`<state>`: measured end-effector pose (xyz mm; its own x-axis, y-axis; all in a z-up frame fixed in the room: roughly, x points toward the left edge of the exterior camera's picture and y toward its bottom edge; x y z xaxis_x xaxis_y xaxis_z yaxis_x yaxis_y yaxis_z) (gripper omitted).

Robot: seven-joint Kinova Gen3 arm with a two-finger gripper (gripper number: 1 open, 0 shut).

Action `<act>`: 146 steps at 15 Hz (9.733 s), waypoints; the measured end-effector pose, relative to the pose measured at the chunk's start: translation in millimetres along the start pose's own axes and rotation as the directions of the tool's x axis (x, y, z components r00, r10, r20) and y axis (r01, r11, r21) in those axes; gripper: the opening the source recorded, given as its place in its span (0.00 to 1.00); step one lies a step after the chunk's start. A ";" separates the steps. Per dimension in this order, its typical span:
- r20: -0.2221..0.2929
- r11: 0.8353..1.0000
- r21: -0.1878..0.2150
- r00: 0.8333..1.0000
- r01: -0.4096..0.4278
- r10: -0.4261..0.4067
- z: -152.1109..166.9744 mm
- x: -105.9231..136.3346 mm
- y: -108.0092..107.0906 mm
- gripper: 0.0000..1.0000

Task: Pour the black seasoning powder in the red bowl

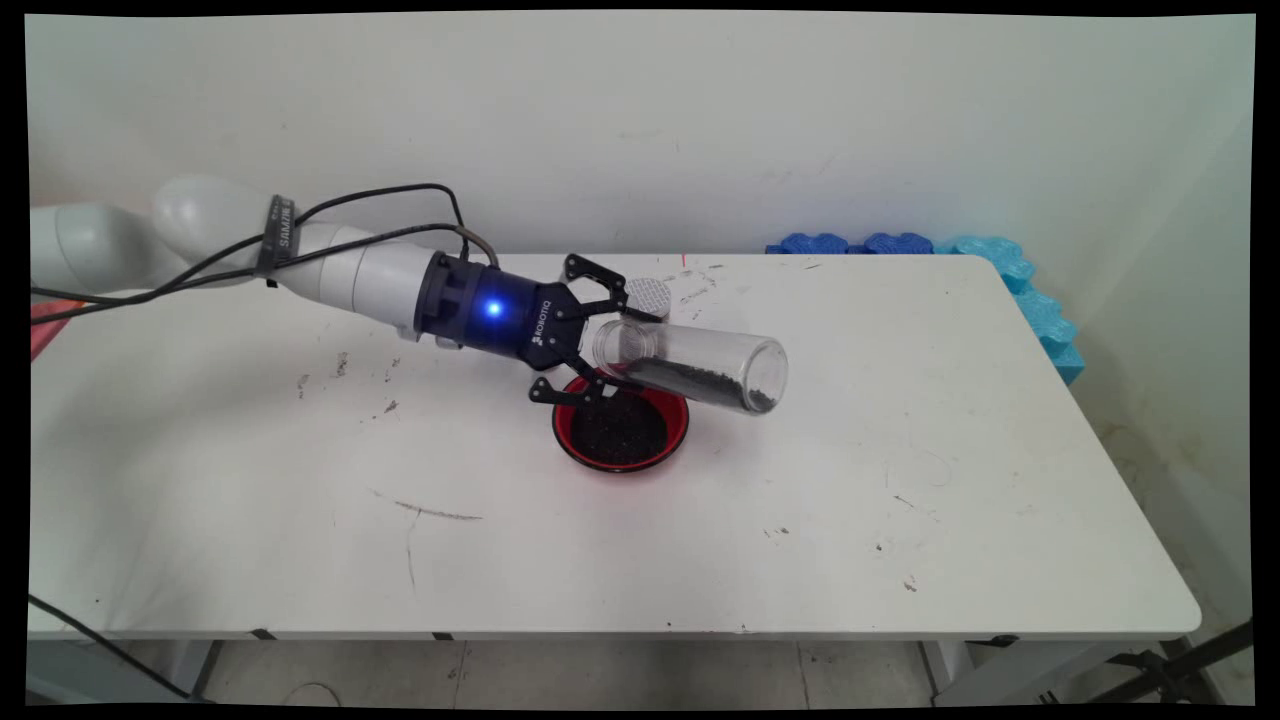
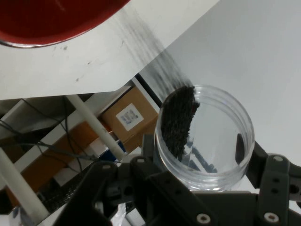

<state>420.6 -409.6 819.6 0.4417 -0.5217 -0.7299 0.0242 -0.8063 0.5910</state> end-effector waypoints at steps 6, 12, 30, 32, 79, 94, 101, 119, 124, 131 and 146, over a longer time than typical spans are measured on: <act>-0.010 0.999 -0.030 0.999 0.032 -0.033 0.4 6.9 -2.5 0.00; -0.009 0.998 -0.048 0.999 0.050 -0.050 4.1 8.9 -5.2 0.00; -0.035 0.987 -0.095 0.991 0.127 -0.131 12.5 13.5 -8.5 0.00; -0.037 0.986 -0.100 0.990 0.135 -0.139 12.6 13.8 -8.9 0.00; 0.068 0.967 -0.200 0.987 0.158 -0.147 -6.9 15.3 -26.0 0.00; 0.097 0.970 -0.205 0.989 0.130 -0.112 -15.2 15.8 -30.6 0.00; 0.079 0.977 -0.200 0.995 0.076 -0.062 -15.3 21.7 -29.6 0.00; 0.033 0.960 -0.132 0.967 -0.248 0.254 -12.6 16.7 -31.5 0.00; 0.036 0.928 -0.109 0.932 -0.355 0.361 -8.7 8.3 -33.4 0.00; 0.023 0.876 -0.089 0.878 -0.474 0.478 -3.8 -3.5 -29.6 0.00; 0.048 0.585 -0.051 0.583 -0.809 0.811 2.9 -44.5 -0.9 0.00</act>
<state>398.4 -386.5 850.6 0.2344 -0.9714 0.0373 -0.2972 -0.0351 0.9542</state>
